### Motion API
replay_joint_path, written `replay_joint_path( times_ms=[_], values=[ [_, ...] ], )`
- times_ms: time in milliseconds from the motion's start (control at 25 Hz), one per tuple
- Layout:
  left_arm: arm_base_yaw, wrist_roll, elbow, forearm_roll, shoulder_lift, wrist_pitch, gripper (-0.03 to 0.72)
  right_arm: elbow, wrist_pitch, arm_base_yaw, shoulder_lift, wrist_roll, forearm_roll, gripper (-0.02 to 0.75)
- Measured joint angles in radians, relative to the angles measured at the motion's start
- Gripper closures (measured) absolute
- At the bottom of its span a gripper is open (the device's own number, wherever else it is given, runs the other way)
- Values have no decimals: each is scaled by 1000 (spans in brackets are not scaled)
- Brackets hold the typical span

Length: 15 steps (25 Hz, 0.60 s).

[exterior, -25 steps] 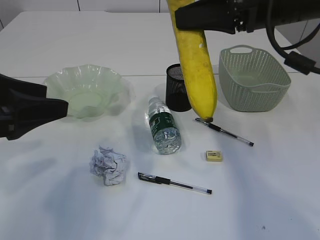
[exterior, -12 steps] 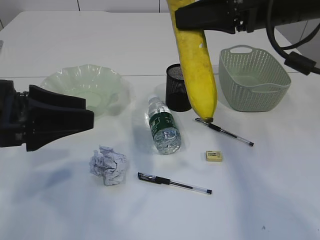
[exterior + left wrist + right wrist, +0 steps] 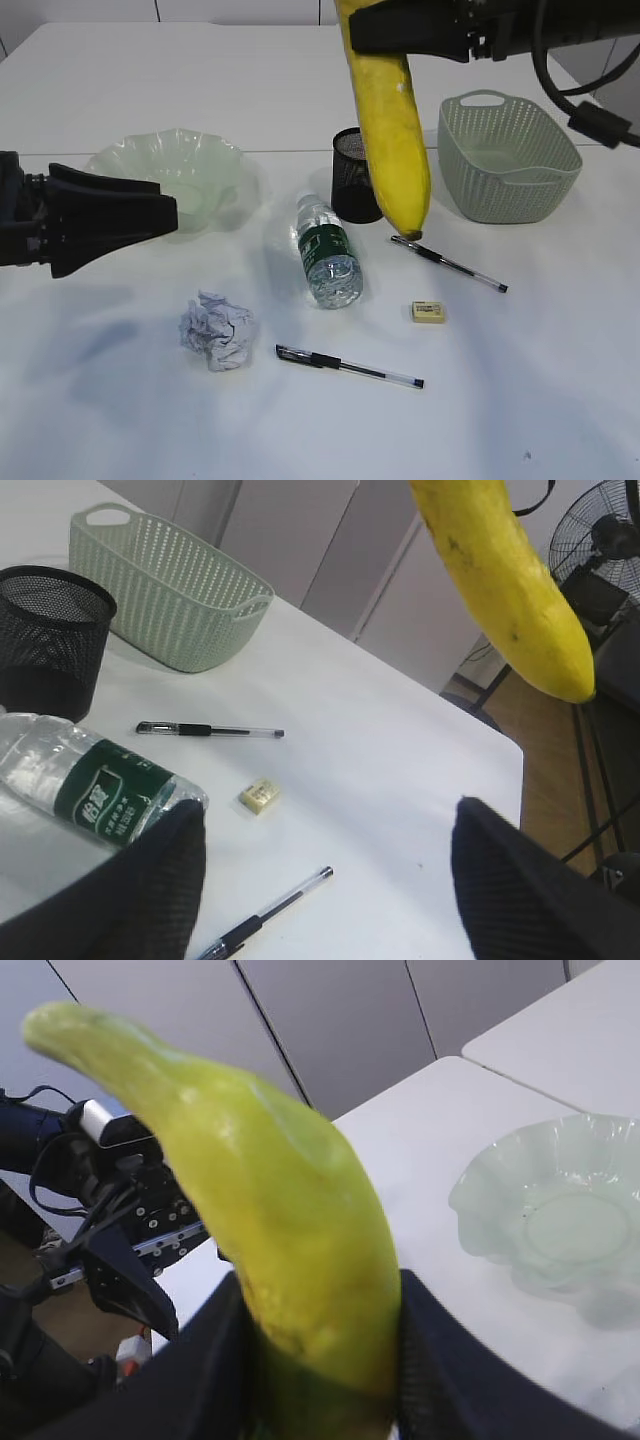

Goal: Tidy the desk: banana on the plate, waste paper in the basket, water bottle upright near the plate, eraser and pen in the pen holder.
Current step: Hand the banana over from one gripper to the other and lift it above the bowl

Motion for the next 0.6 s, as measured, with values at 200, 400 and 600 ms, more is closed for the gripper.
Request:
replay_joint_path(
  times_ms=[200, 400, 600],
  values=[
    [0, 0, 0, -5, 0, 0, 145, 0, 0, 0, 0, -46, 41, 444],
    [0, 0, 0, -6, 0, 0, 163, 0, 0, 19, 0, -114, 53, 444],
    [0, -21, -5, -7, 0, 0, 170, 0, 0, 69, 0, -191, 57, 443]
  ],
)
